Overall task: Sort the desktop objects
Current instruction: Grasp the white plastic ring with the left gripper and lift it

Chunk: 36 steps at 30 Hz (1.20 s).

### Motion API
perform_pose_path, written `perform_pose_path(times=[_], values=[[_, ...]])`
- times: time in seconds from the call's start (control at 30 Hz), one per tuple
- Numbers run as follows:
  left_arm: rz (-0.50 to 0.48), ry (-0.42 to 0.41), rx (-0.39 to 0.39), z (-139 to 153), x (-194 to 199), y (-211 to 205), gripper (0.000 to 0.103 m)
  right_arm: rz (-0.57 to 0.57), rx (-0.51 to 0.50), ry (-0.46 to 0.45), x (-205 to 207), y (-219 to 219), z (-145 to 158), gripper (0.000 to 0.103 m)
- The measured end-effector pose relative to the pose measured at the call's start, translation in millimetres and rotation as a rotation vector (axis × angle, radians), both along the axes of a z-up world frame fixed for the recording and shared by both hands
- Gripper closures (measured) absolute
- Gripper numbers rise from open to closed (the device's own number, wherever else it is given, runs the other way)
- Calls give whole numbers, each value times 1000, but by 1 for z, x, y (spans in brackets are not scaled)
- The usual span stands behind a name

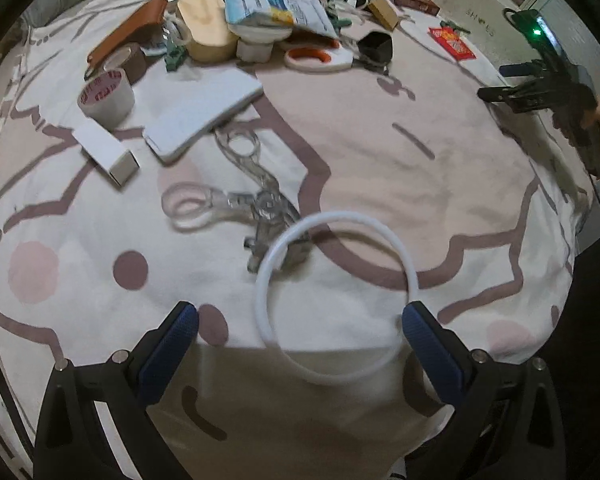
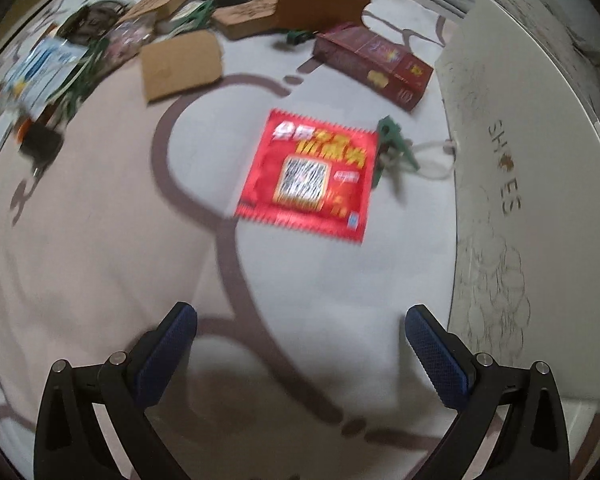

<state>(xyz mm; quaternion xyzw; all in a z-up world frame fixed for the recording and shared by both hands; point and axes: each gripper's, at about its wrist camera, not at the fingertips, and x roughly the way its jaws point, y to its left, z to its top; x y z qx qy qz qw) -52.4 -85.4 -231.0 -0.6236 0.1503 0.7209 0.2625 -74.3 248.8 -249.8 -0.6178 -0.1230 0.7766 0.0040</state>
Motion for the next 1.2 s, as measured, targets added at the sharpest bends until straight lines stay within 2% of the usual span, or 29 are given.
perform_pose_path(times=[0.1,0.27,0.4,0.5,0.57,0.6,0.67,0.7,0.77,0.87,0.9,1.03,1.2], values=[[-6,23,-62,-10,6,-3,0,38,25,-13,11,-8,2,0],[78,9,-48,-9,-3,-8,13,83,63,-4,24,-19,3,0],[100,28,-53,-7,-6,-11,22,109,86,12,29,-25,4,0],[113,43,-57,-4,-13,-12,40,134,101,20,32,-30,5,0],[132,32,-33,2,-22,-23,61,144,104,20,34,-32,5,0],[142,23,-19,5,-24,-25,65,148,103,20,35,-33,5,0],[146,11,2,8,-25,-24,85,152,101,19,36,-34,5,0],[144,23,4,15,-21,-18,90,152,100,19,37,-35,5,0],[141,53,12,23,-27,-9,93,152,98,20,38,-36,5,0],[148,98,64,43,-11,-2,97,156,99,20,41,-39,4,0],[151,106,77,37,2,-2,97,157,99,19,41,-40,4,0],[149,118,129,52,16,1,97,158,99,17,42,-43,3,0],[104,109,153,54,19,24,97,140,90,44,39,-39,9,0]])
